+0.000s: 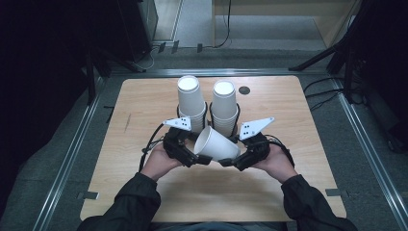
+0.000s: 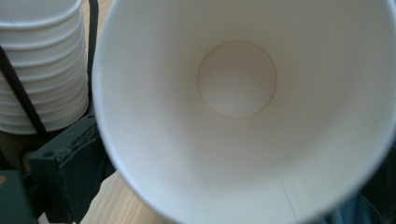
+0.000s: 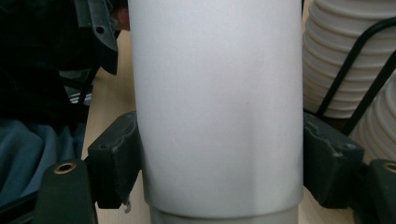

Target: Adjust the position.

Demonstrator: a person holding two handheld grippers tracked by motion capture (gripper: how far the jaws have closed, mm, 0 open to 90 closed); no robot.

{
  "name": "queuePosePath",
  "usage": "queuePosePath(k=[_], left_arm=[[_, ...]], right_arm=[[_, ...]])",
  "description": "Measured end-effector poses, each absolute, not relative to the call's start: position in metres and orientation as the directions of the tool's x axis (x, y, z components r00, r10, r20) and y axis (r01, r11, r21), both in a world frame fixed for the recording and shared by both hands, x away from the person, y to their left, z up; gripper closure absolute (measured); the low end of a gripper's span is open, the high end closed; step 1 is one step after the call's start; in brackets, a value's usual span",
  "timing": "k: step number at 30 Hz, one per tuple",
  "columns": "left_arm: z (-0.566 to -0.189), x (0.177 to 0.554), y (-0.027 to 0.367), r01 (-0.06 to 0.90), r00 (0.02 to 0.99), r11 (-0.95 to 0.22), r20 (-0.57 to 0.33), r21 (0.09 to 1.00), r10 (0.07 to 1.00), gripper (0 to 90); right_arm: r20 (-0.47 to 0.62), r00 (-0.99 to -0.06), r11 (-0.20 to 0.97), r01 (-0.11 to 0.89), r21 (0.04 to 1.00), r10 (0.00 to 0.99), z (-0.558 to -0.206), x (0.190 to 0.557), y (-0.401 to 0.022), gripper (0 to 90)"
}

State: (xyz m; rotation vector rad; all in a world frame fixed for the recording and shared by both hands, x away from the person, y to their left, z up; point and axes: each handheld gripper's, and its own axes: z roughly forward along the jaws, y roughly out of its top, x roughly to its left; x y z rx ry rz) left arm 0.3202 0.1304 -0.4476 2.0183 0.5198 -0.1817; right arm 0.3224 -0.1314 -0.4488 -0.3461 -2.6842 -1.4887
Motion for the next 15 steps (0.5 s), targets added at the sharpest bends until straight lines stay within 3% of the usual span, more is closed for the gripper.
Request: queuePosePath(k=[6,11,15], left_arm=[[-0.444,0.318,0.127,0.442,0.889,-0.357,-0.35,0.823,0.295,0.0],[-0.438,0.318,0.133,0.446,0.888,-0.312,-0.371,0.839,0.272,10.8],[-0.433,0.317,0.133,0.44,0.892,-0.344,-0.359,0.829,0.275,15.9]], right_arm=[[0.148,-0.977,0.495,0.206,0.844,0.153,-0.449,0.319,-0.124,23.1],[0.134,-0.98,0.498,0.189,0.846,0.145,-0.448,0.316,-0.121,23.2],[0.131,-0.982,0.493,0.182,0.851,0.135,-0.448,0.317,-0.121,23.2]])
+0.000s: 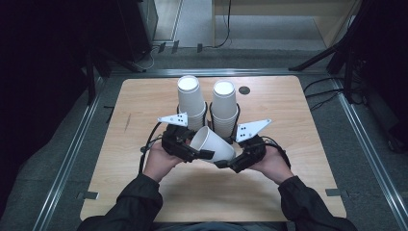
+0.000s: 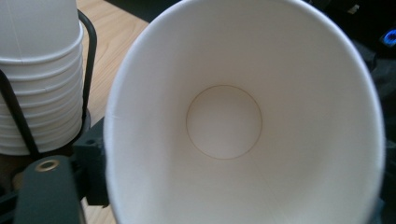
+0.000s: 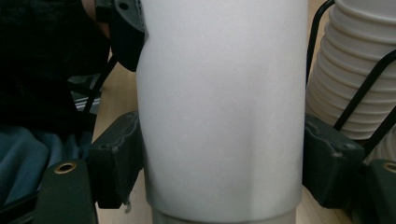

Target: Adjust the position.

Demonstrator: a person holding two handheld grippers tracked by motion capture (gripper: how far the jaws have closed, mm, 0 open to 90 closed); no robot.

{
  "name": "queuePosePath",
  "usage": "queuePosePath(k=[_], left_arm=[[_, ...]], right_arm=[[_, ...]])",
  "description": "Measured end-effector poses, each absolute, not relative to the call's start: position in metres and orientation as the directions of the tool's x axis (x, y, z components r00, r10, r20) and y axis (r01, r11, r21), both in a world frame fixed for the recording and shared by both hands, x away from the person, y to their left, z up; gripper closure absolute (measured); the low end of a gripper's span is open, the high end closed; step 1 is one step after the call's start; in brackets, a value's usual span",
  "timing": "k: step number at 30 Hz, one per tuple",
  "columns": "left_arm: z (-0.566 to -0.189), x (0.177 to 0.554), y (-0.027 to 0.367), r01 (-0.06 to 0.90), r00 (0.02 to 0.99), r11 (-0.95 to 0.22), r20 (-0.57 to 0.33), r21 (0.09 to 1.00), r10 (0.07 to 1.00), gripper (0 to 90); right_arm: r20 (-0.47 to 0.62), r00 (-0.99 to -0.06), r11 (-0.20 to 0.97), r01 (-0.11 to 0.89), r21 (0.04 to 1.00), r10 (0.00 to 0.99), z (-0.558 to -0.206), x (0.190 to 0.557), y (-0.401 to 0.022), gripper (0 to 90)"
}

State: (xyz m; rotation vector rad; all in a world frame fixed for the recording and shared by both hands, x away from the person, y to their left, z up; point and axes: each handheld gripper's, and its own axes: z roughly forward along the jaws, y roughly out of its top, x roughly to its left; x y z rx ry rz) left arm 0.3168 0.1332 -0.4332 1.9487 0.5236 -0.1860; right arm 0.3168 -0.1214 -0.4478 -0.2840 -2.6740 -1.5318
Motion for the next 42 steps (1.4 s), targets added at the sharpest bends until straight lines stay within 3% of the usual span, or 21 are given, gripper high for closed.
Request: queuePosePath(k=[13,18,26,31,42], left_arm=[[-0.431,0.318,0.133,0.443,0.893,-0.398,-0.353,0.803,0.281,20.1],[-0.43,0.321,0.141,0.453,0.887,-0.407,-0.358,0.793,0.291,19.4],[-0.426,0.32,0.154,0.406,0.905,-0.483,-0.267,0.776,0.332,19.0],[-0.429,0.324,0.158,0.406,0.906,-0.513,-0.26,0.756,0.334,18.5],[-0.435,0.336,0.145,0.324,0.942,-0.695,-0.153,0.642,0.298,18.1]], right_arm=[[0.155,-0.979,0.527,0.201,0.826,0.129,-0.45,0.317,-0.119,23.0],[0.175,-0.973,0.539,0.23,0.81,0.152,-0.45,0.32,-0.123,17.9],[0.196,-0.966,0.562,0.258,0.786,0.169,-0.451,0.324,-0.134,17.3],[0.192,-0.965,0.568,0.262,0.78,0.181,-0.451,0.324,-0.14,17.3],[0.2,-0.952,0.571,0.299,0.765,0.23,-0.457,0.324,-0.151,15.8]])
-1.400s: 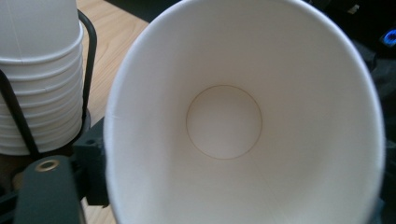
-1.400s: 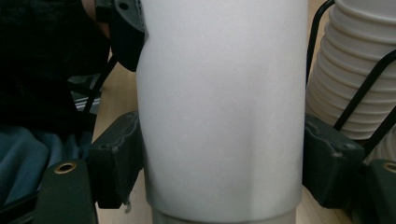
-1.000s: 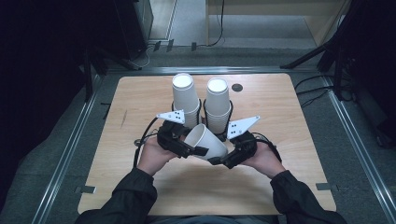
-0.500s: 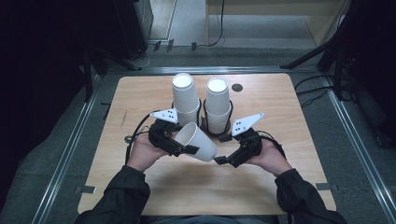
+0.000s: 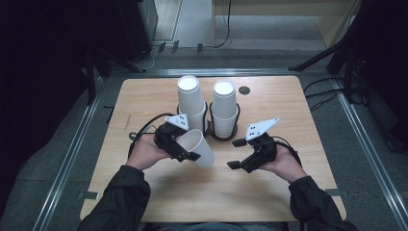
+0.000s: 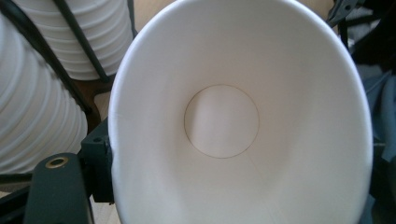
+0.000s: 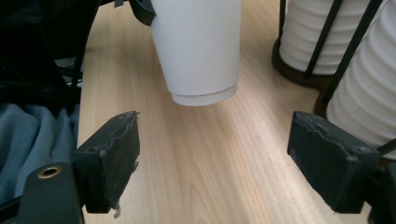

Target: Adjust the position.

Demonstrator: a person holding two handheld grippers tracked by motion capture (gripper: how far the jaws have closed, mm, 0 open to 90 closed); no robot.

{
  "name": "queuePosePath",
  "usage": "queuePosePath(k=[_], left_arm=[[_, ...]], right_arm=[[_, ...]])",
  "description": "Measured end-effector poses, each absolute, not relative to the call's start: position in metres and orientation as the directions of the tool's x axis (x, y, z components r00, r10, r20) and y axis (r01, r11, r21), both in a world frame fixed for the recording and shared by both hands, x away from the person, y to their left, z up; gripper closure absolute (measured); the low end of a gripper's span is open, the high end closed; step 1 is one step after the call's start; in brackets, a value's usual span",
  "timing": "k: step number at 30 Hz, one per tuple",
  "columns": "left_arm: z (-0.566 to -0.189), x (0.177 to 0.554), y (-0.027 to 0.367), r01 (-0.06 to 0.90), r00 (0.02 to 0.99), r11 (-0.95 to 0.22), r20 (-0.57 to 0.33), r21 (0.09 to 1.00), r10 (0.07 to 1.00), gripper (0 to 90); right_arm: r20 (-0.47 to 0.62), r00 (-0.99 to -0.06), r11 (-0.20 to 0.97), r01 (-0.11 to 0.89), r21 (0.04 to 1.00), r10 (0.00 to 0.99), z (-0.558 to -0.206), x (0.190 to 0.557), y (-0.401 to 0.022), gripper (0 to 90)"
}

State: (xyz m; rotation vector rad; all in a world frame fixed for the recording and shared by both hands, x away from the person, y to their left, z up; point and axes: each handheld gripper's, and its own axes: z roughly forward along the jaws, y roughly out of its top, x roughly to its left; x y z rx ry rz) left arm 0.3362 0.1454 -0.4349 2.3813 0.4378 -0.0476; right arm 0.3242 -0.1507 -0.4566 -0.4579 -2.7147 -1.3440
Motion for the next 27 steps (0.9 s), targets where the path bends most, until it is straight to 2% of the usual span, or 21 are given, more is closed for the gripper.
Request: queuePosePath(k=[4,13,22,27], left_arm=[[-0.433,0.339,0.139,0.305,0.949,-0.718,-0.14,0.625,0.282,18.0],[-0.433,0.34,0.113,0.258,0.966,-0.773,-0.139,0.579,0.218,18.0],[-0.426,0.335,0.097,0.221,0.975,-0.781,-0.136,0.584,0.174,17.9],[-0.424,0.332,0.093,0.201,0.98,-0.784,-0.129,0.587,0.155,17.6]], right_arm=[[0.22,-0.944,0.577,0.324,0.749,0.245,-0.463,0.324,-0.148,15.4],[0.18,-0.946,0.574,0.308,0.759,0.27,-0.47,0.319,-0.144,17.3],[0.221,-0.948,0.579,0.315,0.752,0.229,-0.481,0.315,-0.129,17.0],[0.201,-0.955,0.584,0.293,0.757,0.218,-0.482,0.313,-0.12,16.4]])
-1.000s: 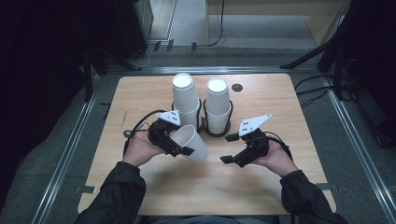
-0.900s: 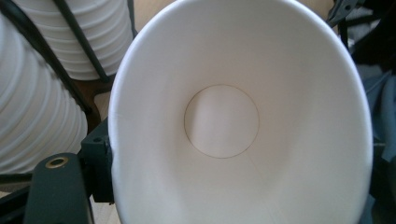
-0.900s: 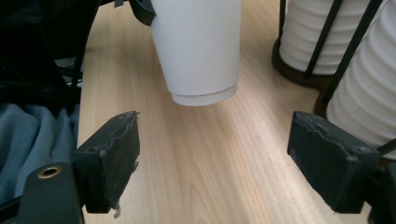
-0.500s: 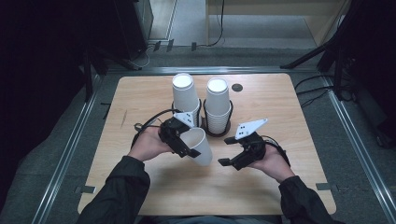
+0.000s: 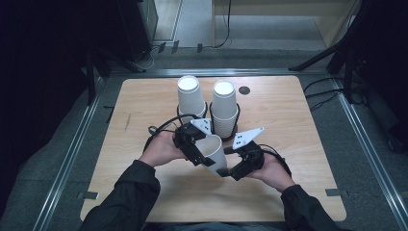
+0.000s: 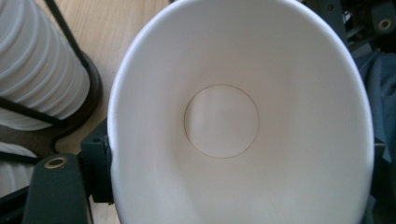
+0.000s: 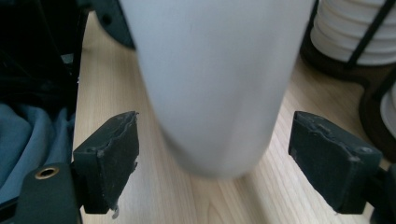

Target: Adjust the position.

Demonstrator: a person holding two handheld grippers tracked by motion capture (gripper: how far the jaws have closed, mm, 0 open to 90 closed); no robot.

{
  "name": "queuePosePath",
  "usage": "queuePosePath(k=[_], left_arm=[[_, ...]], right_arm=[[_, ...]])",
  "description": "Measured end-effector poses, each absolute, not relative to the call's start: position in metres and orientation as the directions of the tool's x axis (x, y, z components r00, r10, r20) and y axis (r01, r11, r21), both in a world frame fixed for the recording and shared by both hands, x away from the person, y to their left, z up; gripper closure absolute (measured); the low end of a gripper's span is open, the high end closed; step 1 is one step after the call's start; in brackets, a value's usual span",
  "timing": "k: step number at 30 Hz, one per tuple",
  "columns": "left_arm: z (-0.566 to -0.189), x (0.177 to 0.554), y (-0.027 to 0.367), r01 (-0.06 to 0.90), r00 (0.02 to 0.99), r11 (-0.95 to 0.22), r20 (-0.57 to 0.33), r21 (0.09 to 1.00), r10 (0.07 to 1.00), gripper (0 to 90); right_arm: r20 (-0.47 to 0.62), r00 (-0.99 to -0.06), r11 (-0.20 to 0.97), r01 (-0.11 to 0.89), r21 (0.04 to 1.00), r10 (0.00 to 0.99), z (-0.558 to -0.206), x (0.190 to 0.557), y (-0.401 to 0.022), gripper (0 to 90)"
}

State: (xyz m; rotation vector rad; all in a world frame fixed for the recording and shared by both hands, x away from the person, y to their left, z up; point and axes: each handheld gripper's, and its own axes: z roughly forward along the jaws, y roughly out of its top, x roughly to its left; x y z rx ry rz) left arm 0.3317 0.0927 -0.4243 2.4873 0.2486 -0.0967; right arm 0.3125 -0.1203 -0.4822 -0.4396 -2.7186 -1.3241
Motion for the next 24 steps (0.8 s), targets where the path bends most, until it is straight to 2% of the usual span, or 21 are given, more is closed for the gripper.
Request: queuePosePath(k=[6,10,17,19,24], left_arm=[[-0.418,0.328,0.092,0.192,0.981,-0.771,-0.135,0.607,0.138,17.5],[-0.417,0.327,0.091,0.193,0.981,-0.767,-0.143,0.612,0.133,16.4],[-0.418,0.325,0.094,0.143,0.99,-0.749,-0.102,0.646,0.1,8.8],[-0.418,0.325,0.094,0.122,0.992,-0.737,-0.072,0.665,0.099,0.0],[-0.416,0.327,0.099,0.142,0.989,-0.708,-0.077,0.692,0.124,0.0]], right_arm=[[0.213,-0.955,0.572,0.293,0.766,0.205,-0.483,0.311,-0.107,16.6],[0.204,-0.96,0.561,0.276,0.78,0.189,-0.481,0.309,-0.106,23.3],[0.147,-0.971,0.567,0.231,0.791,0.191,-0.476,0.307,-0.108,23.8],[0.149,-0.97,0.566,0.233,0.791,0.191,-0.475,0.307,-0.11,23.8],[0.147,-0.968,0.568,0.239,0.788,0.203,-0.475,0.309,-0.114,23.8]])
